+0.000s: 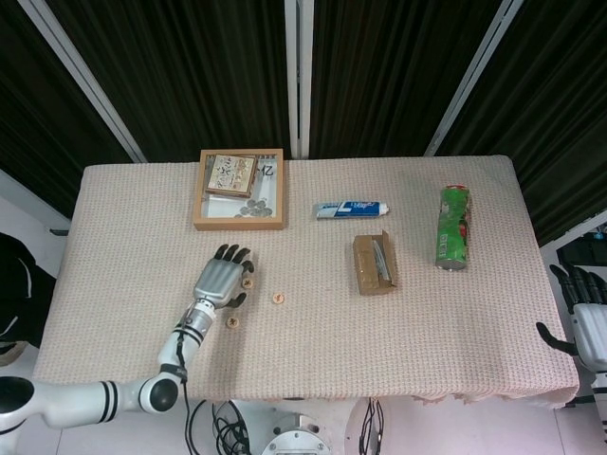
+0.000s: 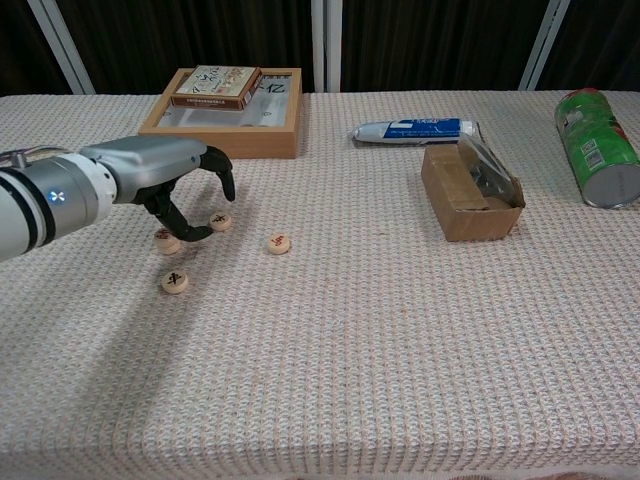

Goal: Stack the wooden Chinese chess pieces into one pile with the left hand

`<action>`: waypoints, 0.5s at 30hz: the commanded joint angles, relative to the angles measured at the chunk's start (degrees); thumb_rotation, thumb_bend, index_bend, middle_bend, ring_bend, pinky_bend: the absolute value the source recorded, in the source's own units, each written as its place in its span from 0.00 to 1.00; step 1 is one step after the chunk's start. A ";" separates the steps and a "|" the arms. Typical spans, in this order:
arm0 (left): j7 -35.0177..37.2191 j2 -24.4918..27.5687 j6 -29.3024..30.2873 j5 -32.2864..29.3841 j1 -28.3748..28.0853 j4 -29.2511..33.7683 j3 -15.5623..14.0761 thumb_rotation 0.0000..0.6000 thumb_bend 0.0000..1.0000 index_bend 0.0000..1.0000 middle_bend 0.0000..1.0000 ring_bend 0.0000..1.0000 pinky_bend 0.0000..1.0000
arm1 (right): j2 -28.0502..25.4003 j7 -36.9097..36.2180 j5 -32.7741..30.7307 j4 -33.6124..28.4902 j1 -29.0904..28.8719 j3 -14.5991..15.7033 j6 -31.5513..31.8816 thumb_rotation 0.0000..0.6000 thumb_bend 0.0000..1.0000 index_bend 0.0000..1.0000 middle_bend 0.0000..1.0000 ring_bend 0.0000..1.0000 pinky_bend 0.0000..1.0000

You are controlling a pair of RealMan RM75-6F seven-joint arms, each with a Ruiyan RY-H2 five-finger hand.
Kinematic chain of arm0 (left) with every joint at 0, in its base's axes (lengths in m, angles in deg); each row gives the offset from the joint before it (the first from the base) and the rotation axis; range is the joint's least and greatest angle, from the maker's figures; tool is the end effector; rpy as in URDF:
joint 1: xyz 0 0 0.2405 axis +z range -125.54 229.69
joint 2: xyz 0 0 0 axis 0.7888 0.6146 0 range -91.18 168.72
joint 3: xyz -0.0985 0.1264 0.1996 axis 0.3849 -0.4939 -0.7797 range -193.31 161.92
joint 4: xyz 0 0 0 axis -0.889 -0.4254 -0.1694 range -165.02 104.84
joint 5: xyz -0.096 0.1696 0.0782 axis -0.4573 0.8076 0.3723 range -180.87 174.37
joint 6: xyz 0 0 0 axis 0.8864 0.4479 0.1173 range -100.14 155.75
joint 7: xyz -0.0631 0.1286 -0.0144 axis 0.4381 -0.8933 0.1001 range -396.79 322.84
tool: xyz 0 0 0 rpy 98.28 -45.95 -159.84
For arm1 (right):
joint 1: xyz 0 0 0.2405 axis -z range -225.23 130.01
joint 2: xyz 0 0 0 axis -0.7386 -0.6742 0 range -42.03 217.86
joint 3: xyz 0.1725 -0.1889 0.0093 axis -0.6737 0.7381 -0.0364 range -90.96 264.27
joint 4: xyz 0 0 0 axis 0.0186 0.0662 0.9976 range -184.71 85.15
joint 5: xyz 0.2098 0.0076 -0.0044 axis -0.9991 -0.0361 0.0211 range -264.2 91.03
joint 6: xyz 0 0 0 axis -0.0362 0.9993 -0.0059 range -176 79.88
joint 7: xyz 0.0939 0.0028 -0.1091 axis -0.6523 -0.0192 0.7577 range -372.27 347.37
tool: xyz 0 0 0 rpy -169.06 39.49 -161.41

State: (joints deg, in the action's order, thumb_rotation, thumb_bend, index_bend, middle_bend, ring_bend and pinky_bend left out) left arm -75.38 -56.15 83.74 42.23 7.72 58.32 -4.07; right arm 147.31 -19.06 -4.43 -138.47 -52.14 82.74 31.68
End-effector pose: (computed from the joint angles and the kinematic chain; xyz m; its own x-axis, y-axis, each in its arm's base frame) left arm -0.1326 0.3273 -0.0534 0.4827 0.3715 0.7931 0.8720 -0.2884 -0.3956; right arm -0.3428 -0.1836 0.1898 0.4099 -0.0601 0.9102 -0.9071 0.0780 0.4136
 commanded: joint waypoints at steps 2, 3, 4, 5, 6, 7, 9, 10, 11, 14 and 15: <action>-0.43 -1.67 -0.07 -2.03 -1.16 -2.36 0.01 1.00 0.31 0.33 0.08 0.00 0.00 | 0.06 -0.02 -0.24 0.19 0.07 0.00 -0.06 1.00 0.21 0.00 0.00 0.00 0.00; -0.27 -1.98 -0.11 -2.16 -1.30 -2.82 -0.06 1.00 0.31 0.33 0.08 0.00 0.00 | 0.06 -0.05 -0.31 0.24 0.09 0.00 -0.07 1.00 0.21 0.00 0.00 0.00 0.00; 0.06 -2.32 -0.19 -2.25 -1.45 -3.35 -0.11 1.00 0.31 0.33 0.08 0.00 0.00 | 0.03 -0.11 -0.38 0.29 0.13 -0.01 -0.06 1.00 0.21 0.00 0.00 0.00 0.00; 0.36 -2.55 -0.20 -2.22 -1.52 -3.72 -0.15 1.00 0.31 0.34 0.08 0.00 0.00 | 0.02 -0.14 -0.41 0.32 0.15 -0.01 -0.05 1.00 0.21 0.00 0.00 0.00 0.00; 0.68 -2.75 -0.20 -2.08 -1.57 -4.04 -0.22 1.00 0.31 0.34 0.08 0.00 0.00 | 0.01 -0.18 -0.44 0.36 0.18 0.00 -0.06 1.00 0.21 0.00 0.00 0.00 0.00; 1.08 -2.97 -0.13 -1.81 -1.62 -4.42 -0.32 1.00 0.31 0.34 0.08 0.00 0.00 | 0.03 -0.25 -0.50 0.45 0.21 0.00 -0.06 1.00 0.21 0.00 0.00 0.00 0.00; 1.64 -3.28 0.12 -1.26 -1.65 -4.87 -0.46 1.00 0.31 0.35 0.08 0.00 0.00 | 0.07 -0.34 -0.59 0.61 0.24 0.03 -0.14 1.00 0.21 0.00 0.00 0.00 0.00; 2.03 -3.46 0.24 -0.85 -1.68 -5.11 -0.55 1.00 0.31 0.36 0.08 0.00 0.00 | 0.12 -0.41 -0.64 0.71 0.24 0.03 -0.19 1.00 0.21 0.00 0.00 0.00 0.00; 2.32 -3.55 0.27 -0.59 -1.69 -5.26 -0.62 1.00 0.31 0.37 0.08 0.00 0.00 | 0.16 -0.49 -0.66 0.79 0.26 0.04 -0.22 1.00 0.21 0.00 0.00 0.00 0.00; 2.93 -3.86 0.27 -0.15 -1.75 -5.85 -0.89 1.00 0.31 0.39 0.09 0.00 0.00 | 0.27 -0.65 -0.66 0.97 0.29 0.13 -0.33 1.00 0.21 0.00 0.00 0.00 0.00; 3.08 -4.00 0.27 -0.10 -1.79 -6.14 -0.97 1.00 0.31 0.40 0.09 0.00 0.00 | 0.28 -0.70 -0.62 1.03 0.30 0.17 -0.36 1.00 0.21 0.00 0.00 0.00 0.00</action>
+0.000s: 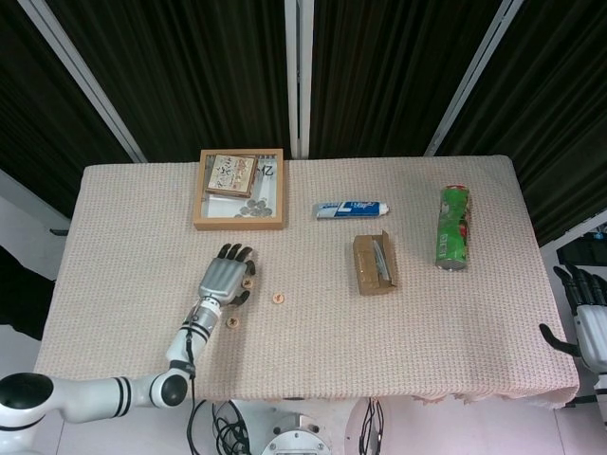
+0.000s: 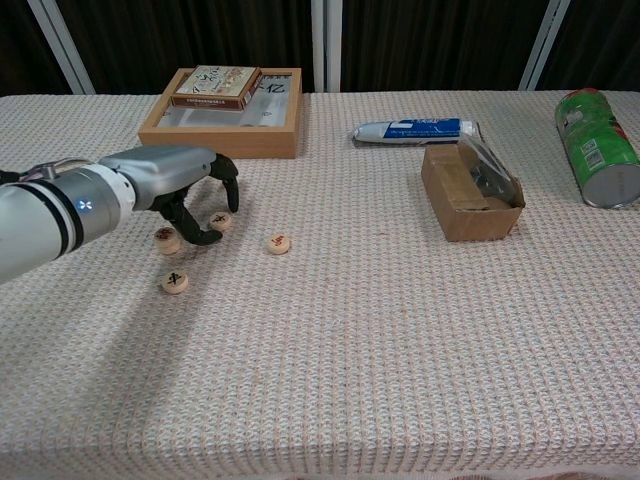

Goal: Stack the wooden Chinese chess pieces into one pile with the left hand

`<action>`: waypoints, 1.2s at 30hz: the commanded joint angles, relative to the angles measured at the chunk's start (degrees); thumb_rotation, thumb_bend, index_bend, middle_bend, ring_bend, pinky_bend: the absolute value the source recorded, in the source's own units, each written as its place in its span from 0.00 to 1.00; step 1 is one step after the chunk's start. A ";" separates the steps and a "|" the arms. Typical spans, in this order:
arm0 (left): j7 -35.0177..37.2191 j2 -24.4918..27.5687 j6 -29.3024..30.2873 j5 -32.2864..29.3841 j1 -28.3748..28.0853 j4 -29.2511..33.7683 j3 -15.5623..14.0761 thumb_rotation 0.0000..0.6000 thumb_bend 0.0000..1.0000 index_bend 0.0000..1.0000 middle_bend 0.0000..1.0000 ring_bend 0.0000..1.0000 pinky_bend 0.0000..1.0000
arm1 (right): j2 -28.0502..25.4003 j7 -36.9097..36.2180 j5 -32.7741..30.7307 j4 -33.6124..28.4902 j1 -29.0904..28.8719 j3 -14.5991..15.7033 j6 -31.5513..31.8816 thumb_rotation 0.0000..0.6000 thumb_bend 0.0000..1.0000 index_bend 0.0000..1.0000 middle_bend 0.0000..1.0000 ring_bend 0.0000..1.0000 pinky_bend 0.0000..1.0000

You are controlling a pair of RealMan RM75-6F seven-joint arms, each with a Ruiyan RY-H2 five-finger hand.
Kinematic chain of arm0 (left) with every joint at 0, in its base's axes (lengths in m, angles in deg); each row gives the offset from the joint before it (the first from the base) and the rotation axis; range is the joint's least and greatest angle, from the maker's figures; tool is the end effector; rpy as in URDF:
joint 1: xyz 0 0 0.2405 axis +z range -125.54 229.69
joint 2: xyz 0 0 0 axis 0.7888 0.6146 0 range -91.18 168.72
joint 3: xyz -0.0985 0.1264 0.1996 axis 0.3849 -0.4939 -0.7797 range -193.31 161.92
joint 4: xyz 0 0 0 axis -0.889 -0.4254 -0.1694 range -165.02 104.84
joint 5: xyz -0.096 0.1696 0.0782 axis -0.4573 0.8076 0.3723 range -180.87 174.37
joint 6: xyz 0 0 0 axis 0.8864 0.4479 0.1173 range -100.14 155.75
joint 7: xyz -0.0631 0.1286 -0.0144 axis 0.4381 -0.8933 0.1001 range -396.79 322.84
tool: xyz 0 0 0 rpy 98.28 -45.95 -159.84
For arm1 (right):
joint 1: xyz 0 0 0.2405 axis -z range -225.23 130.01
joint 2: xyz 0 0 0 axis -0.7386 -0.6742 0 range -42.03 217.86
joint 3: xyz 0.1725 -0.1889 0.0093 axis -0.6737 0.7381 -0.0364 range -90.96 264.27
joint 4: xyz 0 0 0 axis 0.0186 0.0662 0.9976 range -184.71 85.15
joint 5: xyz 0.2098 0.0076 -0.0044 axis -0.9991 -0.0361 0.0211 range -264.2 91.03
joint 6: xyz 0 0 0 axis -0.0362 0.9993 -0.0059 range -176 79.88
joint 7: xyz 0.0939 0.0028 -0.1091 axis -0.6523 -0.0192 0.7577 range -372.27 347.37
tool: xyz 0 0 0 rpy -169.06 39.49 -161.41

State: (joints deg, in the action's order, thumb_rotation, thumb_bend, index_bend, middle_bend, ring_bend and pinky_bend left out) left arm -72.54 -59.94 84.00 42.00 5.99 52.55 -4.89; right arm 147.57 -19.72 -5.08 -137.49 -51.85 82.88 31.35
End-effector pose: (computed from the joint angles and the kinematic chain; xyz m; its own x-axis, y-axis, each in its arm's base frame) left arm -0.1338 0.3342 -0.0696 0.4695 0.3694 0.8019 0.8799 -0.2708 -0.3904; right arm -0.3487 -0.1814 0.1904 0.4081 -0.0667 0.9105 -0.9056 0.0969 0.4130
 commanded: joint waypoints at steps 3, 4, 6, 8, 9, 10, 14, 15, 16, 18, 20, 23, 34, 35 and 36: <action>0.49 -0.45 0.07 0.08 -0.16 -0.78 -0.25 1.00 0.31 0.42 0.09 0.00 0.00 | -0.10 -0.28 0.11 0.16 0.04 0.14 -0.13 1.00 0.22 0.00 0.00 0.00 0.00; 0.52 -0.47 0.16 0.12 -0.17 -0.86 -0.31 1.00 0.31 0.42 0.09 0.00 0.00 | -0.17 -0.33 0.13 0.16 0.04 0.19 -0.22 1.00 0.22 0.00 0.00 0.00 0.00; 0.42 -0.62 0.53 0.23 -0.20 -1.24 -0.41 1.00 0.31 0.43 0.09 0.00 0.00 | -0.27 -0.44 0.10 0.18 0.03 0.19 -0.30 1.00 0.22 0.00 0.00 0.00 0.00; 0.47 -0.70 0.60 0.01 -0.21 -1.45 -0.38 1.00 0.31 0.43 0.09 0.00 0.00 | -0.28 -0.50 0.07 0.19 0.02 0.19 -0.36 1.00 0.22 0.00 0.00 0.00 0.00; 0.48 -0.69 0.57 -0.14 -0.23 -1.52 -0.38 1.00 0.31 0.43 0.09 0.00 0.00 | -0.27 -0.50 0.08 0.19 0.02 0.20 -0.37 1.00 0.22 0.00 0.00 0.00 0.00; 0.43 -0.66 0.53 -0.29 -0.26 -1.56 -0.40 1.00 0.31 0.43 0.09 0.00 0.00 | -0.24 -0.48 0.09 0.22 0.01 0.21 -0.40 1.00 0.22 0.00 0.00 0.00 0.00; 0.40 -0.62 0.59 -0.56 -0.24 -1.55 -0.60 1.00 0.31 0.44 0.09 0.00 0.00 | -0.13 -0.46 0.07 0.28 -0.03 0.23 -0.52 1.00 0.22 0.00 0.00 0.00 0.00; 0.45 -0.64 0.63 -0.56 -0.22 -1.60 -0.64 1.00 0.31 0.44 0.09 0.00 0.00 | -0.10 -0.46 0.06 0.29 -0.05 0.22 -0.55 1.00 0.22 0.00 0.00 0.00 0.00; 0.52 -0.67 0.70 -0.53 -0.19 -1.69 -0.70 1.00 0.31 0.45 0.09 0.00 0.00 | -0.08 -0.44 0.06 0.31 -0.05 0.24 -0.57 1.00 0.22 0.00 0.00 0.00 0.00; 0.64 -0.77 0.88 -0.42 -0.16 -1.94 -0.73 1.00 0.31 0.46 0.09 0.00 0.00 | -0.06 -0.42 0.06 0.34 -0.05 0.23 -0.56 1.00 0.22 0.00 0.00 0.00 0.00; 0.83 -0.80 0.98 -0.29 -0.12 -2.01 -0.73 1.00 0.31 0.47 0.10 0.00 0.00 | -0.08 -0.47 0.03 0.37 -0.01 0.23 -0.53 1.00 0.22 0.00 0.00 0.00 0.00; 0.90 -0.72 1.40 0.21 -0.07 -1.93 -0.78 1.00 0.31 0.48 0.10 0.00 0.00 | -0.08 -0.55 -0.05 0.45 0.02 0.22 -0.54 1.00 0.22 0.00 0.00 0.00 0.00; 0.99 4.09 5.22 2.88 1.67 6.28 -1.10 1.00 0.31 0.48 0.12 0.00 0.00 | -0.04 -0.24 0.12 0.23 -0.20 0.22 -0.77 1.00 0.22 0.00 0.00 0.00 0.00; 0.97 4.95 5.58 2.91 1.87 7.78 -0.98 1.00 0.31 0.48 0.12 0.00 0.00 | 0.02 -0.20 0.17 0.20 -0.26 0.24 -0.84 1.00 0.22 0.00 0.00 0.00 0.00; 0.80 6.11 6.04 2.81 2.08 9.78 -0.80 1.00 0.31 0.48 0.12 0.00 0.00 | 0.13 -0.12 0.28 0.13 -0.33 0.26 -0.90 1.00 0.22 0.00 0.00 0.00 0.00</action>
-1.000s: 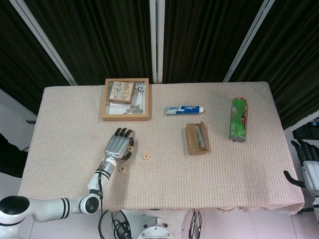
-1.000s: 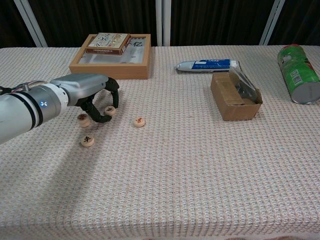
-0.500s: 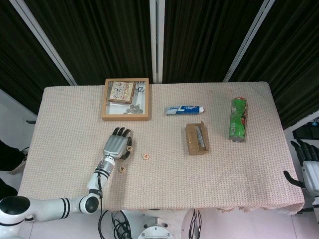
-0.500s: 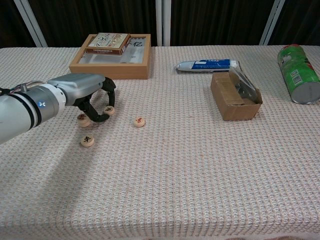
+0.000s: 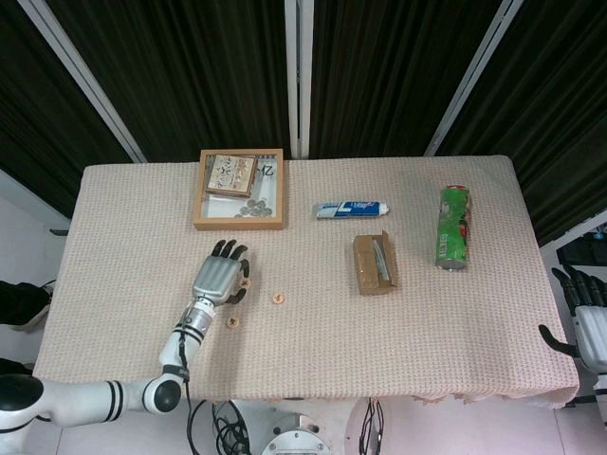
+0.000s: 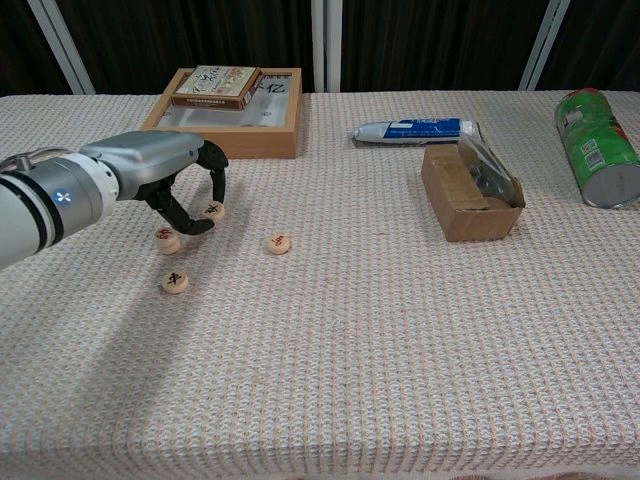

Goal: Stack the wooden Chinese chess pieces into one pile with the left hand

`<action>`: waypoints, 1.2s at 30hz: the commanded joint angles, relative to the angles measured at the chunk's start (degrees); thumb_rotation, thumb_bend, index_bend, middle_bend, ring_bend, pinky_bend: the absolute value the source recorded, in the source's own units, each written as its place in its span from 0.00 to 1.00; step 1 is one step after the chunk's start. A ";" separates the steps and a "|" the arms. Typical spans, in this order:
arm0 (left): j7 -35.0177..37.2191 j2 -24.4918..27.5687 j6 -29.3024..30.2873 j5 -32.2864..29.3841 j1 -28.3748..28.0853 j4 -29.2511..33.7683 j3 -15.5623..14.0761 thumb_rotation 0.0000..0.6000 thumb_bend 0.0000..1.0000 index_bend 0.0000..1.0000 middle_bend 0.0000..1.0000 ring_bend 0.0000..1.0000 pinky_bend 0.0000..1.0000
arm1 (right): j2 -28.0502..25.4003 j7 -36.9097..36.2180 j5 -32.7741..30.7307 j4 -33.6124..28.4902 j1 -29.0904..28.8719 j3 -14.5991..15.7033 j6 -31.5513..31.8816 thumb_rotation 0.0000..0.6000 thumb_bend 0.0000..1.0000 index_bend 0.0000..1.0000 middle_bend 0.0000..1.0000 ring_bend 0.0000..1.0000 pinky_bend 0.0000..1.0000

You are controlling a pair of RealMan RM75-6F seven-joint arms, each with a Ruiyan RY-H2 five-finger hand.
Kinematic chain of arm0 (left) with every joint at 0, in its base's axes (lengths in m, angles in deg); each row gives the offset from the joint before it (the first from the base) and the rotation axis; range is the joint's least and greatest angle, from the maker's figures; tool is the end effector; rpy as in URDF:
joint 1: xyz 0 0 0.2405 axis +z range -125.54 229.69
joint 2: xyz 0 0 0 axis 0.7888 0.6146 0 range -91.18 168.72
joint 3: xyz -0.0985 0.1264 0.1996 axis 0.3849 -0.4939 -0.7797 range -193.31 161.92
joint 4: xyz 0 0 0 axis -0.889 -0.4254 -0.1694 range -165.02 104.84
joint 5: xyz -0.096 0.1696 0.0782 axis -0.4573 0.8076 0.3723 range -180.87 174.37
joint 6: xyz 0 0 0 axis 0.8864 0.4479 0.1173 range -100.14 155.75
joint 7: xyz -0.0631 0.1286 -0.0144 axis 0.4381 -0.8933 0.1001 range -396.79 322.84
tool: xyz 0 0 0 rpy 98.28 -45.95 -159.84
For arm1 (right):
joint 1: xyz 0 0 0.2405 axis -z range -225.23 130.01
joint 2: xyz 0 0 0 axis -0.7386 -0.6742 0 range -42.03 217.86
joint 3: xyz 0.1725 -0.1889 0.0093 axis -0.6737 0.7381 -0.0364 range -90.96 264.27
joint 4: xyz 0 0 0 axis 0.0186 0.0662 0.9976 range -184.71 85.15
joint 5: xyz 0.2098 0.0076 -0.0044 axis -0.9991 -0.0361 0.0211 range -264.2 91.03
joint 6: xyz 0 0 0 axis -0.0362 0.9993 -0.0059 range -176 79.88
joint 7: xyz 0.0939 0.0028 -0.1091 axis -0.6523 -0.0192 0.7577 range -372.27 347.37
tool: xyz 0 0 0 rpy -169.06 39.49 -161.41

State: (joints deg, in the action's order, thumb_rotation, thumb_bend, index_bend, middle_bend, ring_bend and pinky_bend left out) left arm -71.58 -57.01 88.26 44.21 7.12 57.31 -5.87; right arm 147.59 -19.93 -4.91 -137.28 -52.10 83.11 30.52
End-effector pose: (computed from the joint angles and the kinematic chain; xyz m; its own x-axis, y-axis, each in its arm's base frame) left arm -0.1328 0.3279 -0.0507 0.4561 0.3246 0.8286 0.8845 -0.2678 -0.3819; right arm -0.3497 -0.1819 0.1883 0.4070 -0.0830 0.9097 -0.9057 0.0929 0.4137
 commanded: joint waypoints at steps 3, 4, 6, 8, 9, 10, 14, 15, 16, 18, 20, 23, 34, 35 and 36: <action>-2.10 6.15 3.01 -0.24 1.24 9.76 0.04 1.00 0.31 0.48 0.12 0.00 0.00 | 0.38 0.35 0.57 -0.38 -0.27 0.15 -0.11 1.00 0.22 0.00 0.00 0.00 0.00; -3.10 7.07 3.40 -0.87 1.28 11.15 -0.14 1.00 0.31 0.48 0.13 0.00 0.00 | 0.42 0.47 0.72 -0.49 -0.31 0.20 -0.08 1.00 0.22 0.00 0.00 0.00 0.00; -5.41 9.22 4.03 -3.34 1.36 14.47 -0.63 1.00 0.31 0.48 0.13 0.00 0.00 | 0.41 0.73 0.96 -0.80 -0.37 0.21 0.06 1.00 0.22 0.00 0.00 0.00 0.00; -6.69 10.83 4.36 -5.33 1.40 16.76 -1.00 1.00 0.31 0.47 0.13 0.00 0.00 | 0.30 0.93 1.10 -1.10 -0.39 0.19 0.24 1.00 0.22 0.00 0.00 0.00 0.00; -6.92 11.56 4.67 -6.00 1.57 17.72 -1.26 1.00 0.31 0.47 0.13 0.00 0.00 | 0.21 1.08 1.20 -1.33 -0.36 0.18 0.41 1.00 0.22 0.00 0.00 0.00 0.00; -6.91 11.95 4.91 -6.31 1.75 18.18 -1.50 1.00 0.31 0.47 0.13 0.00 0.00 | 0.12 1.20 1.30 -1.51 -0.33 0.18 0.58 1.00 0.22 0.00 0.00 0.00 0.00; -5.95 12.81 5.20 -6.44 2.49 18.97 -2.59 1.00 0.31 0.47 0.13 0.00 0.00 | -0.39 1.81 1.52 -2.33 -0.09 0.16 1.31 1.00 0.22 0.00 0.00 0.00 0.00; -5.55 12.88 5.18 -6.26 2.65 18.97 -2.78 1.00 0.31 0.47 0.13 0.00 0.00 | -0.50 1.94 1.54 -2.51 -0.03 0.16 1.44 1.00 0.22 0.00 0.00 0.00 0.00; -4.97 12.90 5.11 -5.92 2.84 18.86 -2.99 1.00 0.31 0.47 0.13 0.00 0.00 | -0.61 2.12 1.49 -2.71 0.00 0.13 1.53 1.00 0.22 0.00 0.00 0.00 0.00; -3.89 12.77 4.88 -5.11 3.10 18.42 -3.24 1.00 0.31 0.47 0.13 0.00 0.00 | -0.68 2.41 1.32 -2.95 0.01 0.10 1.51 1.00 0.22 0.00 0.00 0.00 0.00; -2.09 12.38 4.25 -3.60 3.43 17.42 -3.53 1.00 0.31 0.47 0.13 0.00 0.00 | -0.67 2.72 1.21 -3.20 -0.01 0.09 1.46 1.00 0.22 0.00 0.00 0.00 0.00; -0.21 11.45 3.52 -1.63 3.77 15.16 -4.08 1.00 0.31 0.47 0.14 0.00 0.00 | -0.57 3.08 1.25 -3.47 0.00 0.16 1.49 1.00 0.22 0.00 0.00 0.00 0.00; 2.98 8.41 1.04 -0.72 3.98 9.46 -4.53 1.00 0.31 0.47 0.14 0.00 0.00 | -0.91 2.99 1.08 -3.48 0.22 0.10 1.87 1.00 0.22 0.00 0.00 0.00 0.00; 3.06 8.29 0.94 -0.66 3.95 9.27 -4.51 1.00 0.31 0.47 0.14 0.00 0.00 | -0.96 2.94 1.07 -3.46 0.24 0.08 1.92 1.00 0.22 0.00 0.00 0.00 0.00; 3.07 8.18 0.89 -0.58 3.92 9.13 -4.50 1.00 0.31 0.47 0.14 0.00 0.00 | -0.99 2.86 1.05 -3.43 0.26 0.07 1.93 1.00 0.22 0.00 0.00 0.00 0.00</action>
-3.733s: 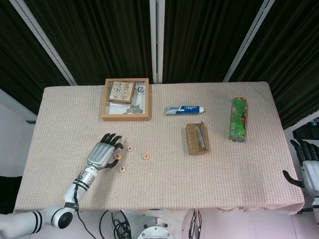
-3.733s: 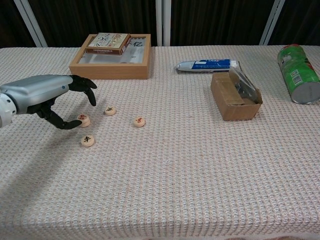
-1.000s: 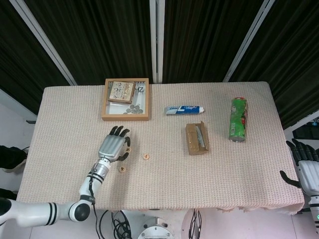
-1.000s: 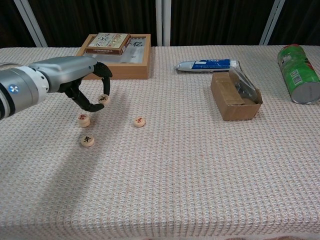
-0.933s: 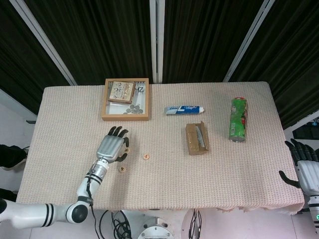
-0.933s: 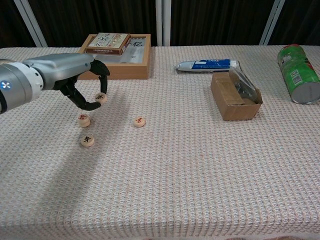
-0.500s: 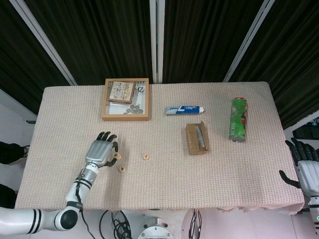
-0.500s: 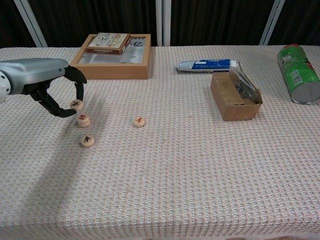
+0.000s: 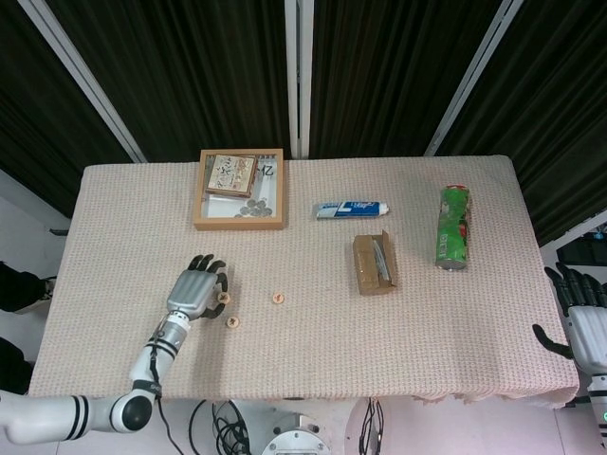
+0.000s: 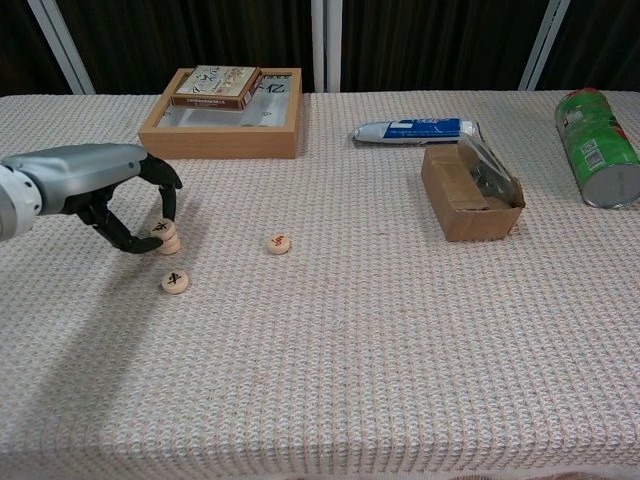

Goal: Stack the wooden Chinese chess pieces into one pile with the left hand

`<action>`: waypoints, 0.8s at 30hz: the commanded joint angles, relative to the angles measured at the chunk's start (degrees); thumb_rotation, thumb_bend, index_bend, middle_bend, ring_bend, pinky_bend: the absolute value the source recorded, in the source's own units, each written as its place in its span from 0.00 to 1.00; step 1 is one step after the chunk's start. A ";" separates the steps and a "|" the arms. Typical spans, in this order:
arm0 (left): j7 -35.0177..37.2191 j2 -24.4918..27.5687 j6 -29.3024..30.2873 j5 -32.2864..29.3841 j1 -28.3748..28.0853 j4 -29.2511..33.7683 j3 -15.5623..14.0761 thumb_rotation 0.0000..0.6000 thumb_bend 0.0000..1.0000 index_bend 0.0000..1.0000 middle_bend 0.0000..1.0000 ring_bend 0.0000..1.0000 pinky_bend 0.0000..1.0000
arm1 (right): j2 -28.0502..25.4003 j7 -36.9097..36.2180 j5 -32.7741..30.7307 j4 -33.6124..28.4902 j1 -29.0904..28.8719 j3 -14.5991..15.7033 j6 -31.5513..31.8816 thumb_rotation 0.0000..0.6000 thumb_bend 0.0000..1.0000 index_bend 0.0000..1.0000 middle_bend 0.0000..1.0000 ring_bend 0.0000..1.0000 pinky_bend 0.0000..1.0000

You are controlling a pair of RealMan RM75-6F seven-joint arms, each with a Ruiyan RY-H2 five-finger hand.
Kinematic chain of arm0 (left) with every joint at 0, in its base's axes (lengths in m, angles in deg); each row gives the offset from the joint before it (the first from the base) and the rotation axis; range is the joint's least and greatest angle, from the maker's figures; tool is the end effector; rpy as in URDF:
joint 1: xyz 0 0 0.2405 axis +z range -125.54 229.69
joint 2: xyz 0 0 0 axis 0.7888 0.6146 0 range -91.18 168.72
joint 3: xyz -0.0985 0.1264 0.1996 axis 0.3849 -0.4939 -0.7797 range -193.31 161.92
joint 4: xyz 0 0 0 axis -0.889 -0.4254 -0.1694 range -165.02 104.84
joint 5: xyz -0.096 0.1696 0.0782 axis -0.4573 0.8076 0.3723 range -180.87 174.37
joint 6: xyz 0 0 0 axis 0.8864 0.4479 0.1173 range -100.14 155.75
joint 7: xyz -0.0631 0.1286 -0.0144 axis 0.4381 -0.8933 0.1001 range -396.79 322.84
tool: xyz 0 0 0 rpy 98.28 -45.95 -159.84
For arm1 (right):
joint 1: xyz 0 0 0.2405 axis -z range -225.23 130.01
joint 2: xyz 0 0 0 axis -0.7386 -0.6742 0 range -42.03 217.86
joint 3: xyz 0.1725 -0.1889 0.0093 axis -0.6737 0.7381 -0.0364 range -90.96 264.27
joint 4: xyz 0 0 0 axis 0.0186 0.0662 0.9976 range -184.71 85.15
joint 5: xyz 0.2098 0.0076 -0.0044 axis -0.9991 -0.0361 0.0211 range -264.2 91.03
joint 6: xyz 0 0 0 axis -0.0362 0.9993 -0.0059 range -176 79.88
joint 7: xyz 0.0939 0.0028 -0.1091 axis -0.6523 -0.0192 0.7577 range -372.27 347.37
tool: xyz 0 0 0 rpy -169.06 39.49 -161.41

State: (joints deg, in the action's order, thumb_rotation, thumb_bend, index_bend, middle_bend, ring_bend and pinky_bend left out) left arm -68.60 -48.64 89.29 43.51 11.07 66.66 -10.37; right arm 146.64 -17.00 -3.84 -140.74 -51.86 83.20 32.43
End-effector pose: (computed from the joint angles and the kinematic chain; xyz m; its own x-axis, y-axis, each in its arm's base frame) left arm -0.1649 0.3003 -0.0224 0.4210 0.4056 0.8113 0.9067 -0.2143 -0.3633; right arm -0.3353 -0.1800 0.1883 0.4201 -0.0630 0.9053 -0.9034 0.0662 0.4238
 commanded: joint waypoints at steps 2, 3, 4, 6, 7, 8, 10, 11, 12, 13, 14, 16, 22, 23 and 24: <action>-0.12 -0.40 -0.15 0.32 -0.10 -0.44 -0.09 1.00 0.31 0.47 0.14 0.00 0.00 | -0.02 -0.30 -0.07 0.13 0.08 0.00 0.04 1.00 0.22 0.00 0.00 0.00 0.00; -0.33 -0.50 -0.11 0.41 -0.14 -0.53 -0.16 1.00 0.31 0.47 0.14 0.00 0.00 | 0.02 -0.40 -0.10 0.22 0.12 0.00 0.07 1.00 0.22 0.00 0.00 0.00 0.00; -0.44 -0.58 -0.07 0.41 -0.15 -0.58 -0.17 1.00 0.31 0.47 0.14 0.00 0.00 | 0.06 -0.48 -0.14 0.31 0.15 0.00 0.09 1.00 0.22 0.00 0.00 0.00 0.00; -0.47 -0.77 -0.09 0.33 -0.18 -0.68 -0.10 1.00 0.31 0.47 0.14 0.00 0.00 | 0.11 -0.61 -0.20 0.54 0.18 0.04 0.02 1.00 0.22 0.00 0.00 0.00 0.00; -0.48 -0.84 -0.09 0.33 -0.19 -0.77 -0.05 1.00 0.31 0.47 0.14 0.00 0.00 | 0.12 -0.64 -0.23 0.61 0.18 0.04 -0.02 1.00 0.22 0.00 0.00 0.00 0.00; -0.53 -0.93 -0.07 0.34 -0.23 -0.88 0.00 1.00 0.31 0.47 0.14 0.00 0.00 | 0.13 -0.69 -0.27 0.68 0.17 0.03 -0.06 1.00 0.22 0.00 0.00 0.00 0.00; -0.64 -1.06 -0.09 0.34 -0.30 -1.05 0.07 1.00 0.31 0.47 0.14 0.00 0.00 | 0.13 -0.75 -0.32 0.75 0.15 0.01 -0.12 1.00 0.22 0.00 0.00 0.00 0.00; -0.68 -1.13 -0.10 0.33 -0.34 -1.19 0.12 1.00 0.31 0.47 0.14 0.00 0.00 | 0.13 -0.75 -0.32 0.76 0.13 0.00 -0.15 1.00 0.22 0.00 0.00 0.00 0.00; -0.71 -1.20 -0.13 0.28 -0.37 -1.33 0.15 1.00 0.31 0.47 0.14 0.00 0.00 | 0.14 -0.75 -0.31 0.76 0.13 0.01 -0.17 1.00 0.22 0.00 0.00 0.00 0.00; -0.75 -1.24 -0.24 0.13 -0.42 -1.47 0.22 1.00 0.31 0.47 0.14 0.00 0.00 | 0.14 -0.76 -0.30 0.77 0.10 -0.01 -0.19 1.00 0.22 0.00 0.00 0.00 0.00; -0.78 -1.24 -0.34 0.01 -0.45 -1.55 0.25 1.00 0.31 0.47 0.14 0.00 0.00 | 0.15 -0.77 -0.29 0.77 0.09 -0.02 -0.20 1.00 0.22 0.00 0.00 0.00 0.00; -0.89 -1.18 -0.51 -0.21 -0.50 -1.63 0.25 1.00 0.31 0.46 0.14 0.00 0.00 | 0.20 -0.76 -0.37 0.83 0.07 -0.03 -0.28 1.00 0.22 0.00 0.00 0.00 0.00; -1.01 -1.05 -0.74 -0.82 -0.47 -1.86 0.19 1.00 0.31 0.44 0.14 0.00 0.00 | 0.35 -0.74 -0.48 1.03 -0.01 0.00 -0.54 1.00 0.22 0.00 0.00 0.00 0.00; -0.94 -1.05 -0.65 -0.81 -0.42 -1.88 0.22 1.00 0.31 0.44 0.14 0.00 0.00 | 0.34 -0.73 -0.48 1.02 -0.02 -0.01 -0.55 1.00 0.22 0.00 0.00 0.00 0.00; -0.88 -0.97 -0.54 -0.76 -0.35 -1.78 0.25 1.00 0.31 0.44 0.14 0.00 0.00 | 0.32 -0.72 -0.49 1.02 -0.02 -0.01 -0.56 1.00 0.22 0.00 0.00 0.00 0.00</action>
State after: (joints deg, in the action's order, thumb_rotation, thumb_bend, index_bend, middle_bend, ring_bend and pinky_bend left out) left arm -69.51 -49.64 88.72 42.72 10.69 64.84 -10.14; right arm 146.96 -17.72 -4.33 -139.73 -51.88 83.19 31.87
